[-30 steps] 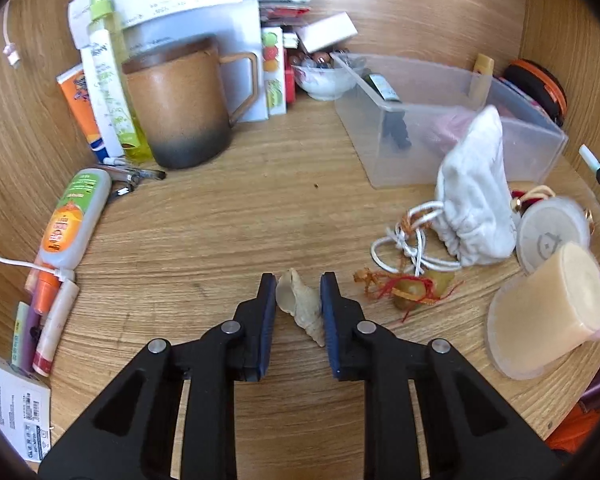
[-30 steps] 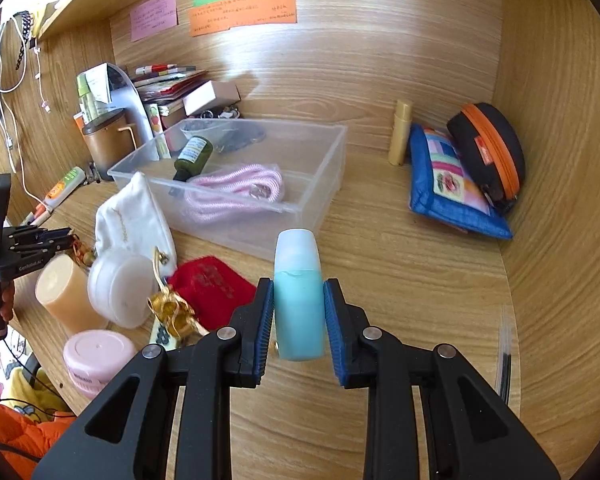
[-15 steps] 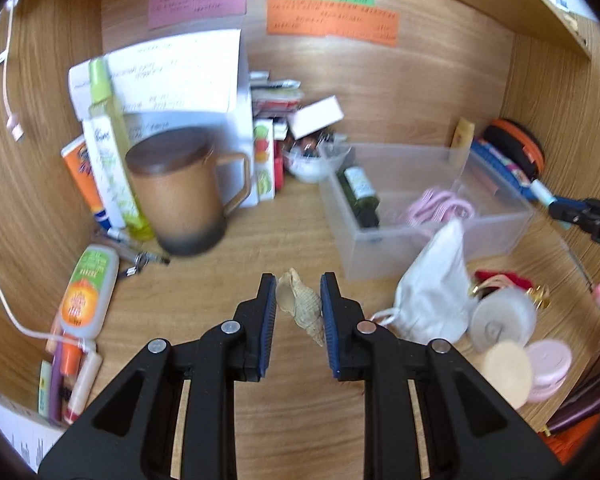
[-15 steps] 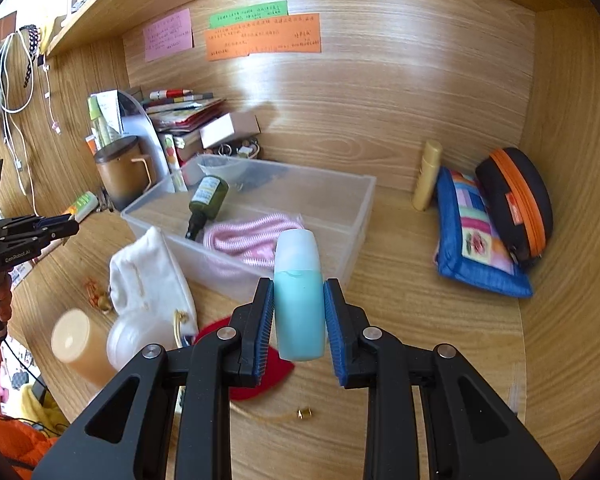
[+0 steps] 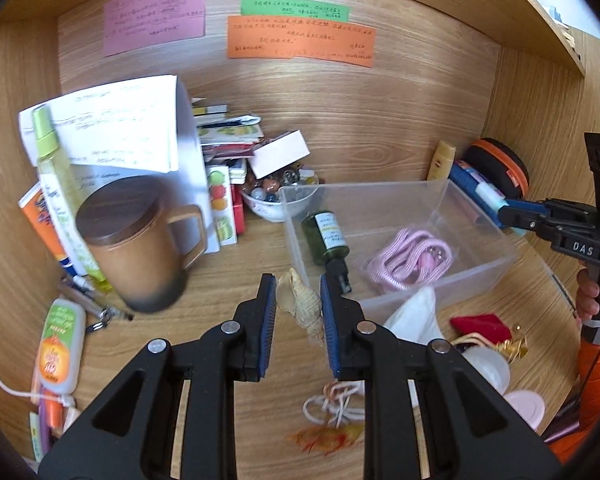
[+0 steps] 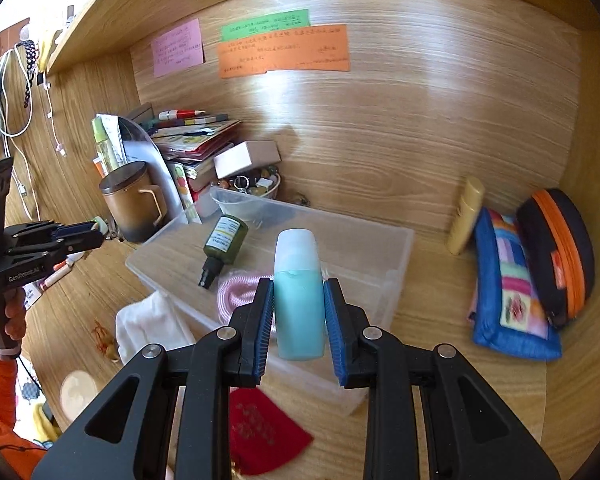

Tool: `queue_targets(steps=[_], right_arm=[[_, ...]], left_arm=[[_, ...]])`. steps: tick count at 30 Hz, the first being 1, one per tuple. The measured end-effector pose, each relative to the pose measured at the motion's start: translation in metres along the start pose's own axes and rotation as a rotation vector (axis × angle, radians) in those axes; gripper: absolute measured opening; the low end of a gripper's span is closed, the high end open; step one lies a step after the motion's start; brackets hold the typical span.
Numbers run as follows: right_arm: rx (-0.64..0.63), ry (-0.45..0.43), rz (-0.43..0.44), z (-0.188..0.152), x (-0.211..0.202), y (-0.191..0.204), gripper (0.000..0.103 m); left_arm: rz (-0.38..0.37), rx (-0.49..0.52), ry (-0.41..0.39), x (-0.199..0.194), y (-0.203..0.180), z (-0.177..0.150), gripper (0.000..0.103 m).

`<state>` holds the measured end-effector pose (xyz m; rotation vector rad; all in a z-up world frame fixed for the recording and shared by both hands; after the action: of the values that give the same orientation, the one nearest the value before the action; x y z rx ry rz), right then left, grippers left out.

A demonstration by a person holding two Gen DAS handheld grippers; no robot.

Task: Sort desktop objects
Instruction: 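Carry the light-blue tube and seashell over the clear plastic box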

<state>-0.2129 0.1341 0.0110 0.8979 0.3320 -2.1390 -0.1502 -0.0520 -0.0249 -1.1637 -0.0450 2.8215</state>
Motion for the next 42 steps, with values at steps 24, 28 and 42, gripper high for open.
queue_targets(steps=[24,28,42], right_arm=[[0.051,0.099,0.093,0.003,0.06,-0.003,0.023],[0.065,0.112,0.104,-0.001,0.067,-0.006,0.023],[0.048,0.126,0.052,-0.005,0.079,-0.006,0.023]], left_arm=[[-0.122,0.004,0.09,0.066,-0.03,0.027,0.021],[-0.126,0.018,0.12,0.078,-0.036,0.025,0.021],[-0.129,0.035,0.184,0.1,-0.044,0.016,0.021]])
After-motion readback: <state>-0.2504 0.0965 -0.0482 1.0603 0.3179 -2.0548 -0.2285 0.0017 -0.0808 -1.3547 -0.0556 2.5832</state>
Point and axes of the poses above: each gripper's, at about its wrist camera, not at the fingertips, and x roughly the way its jaws point, y to its left, z to its top, the point moved 10 cm from there along x, roughly the way its jaws point, and after that the axes turned 6 degrees about y, right-handed, at the moved point
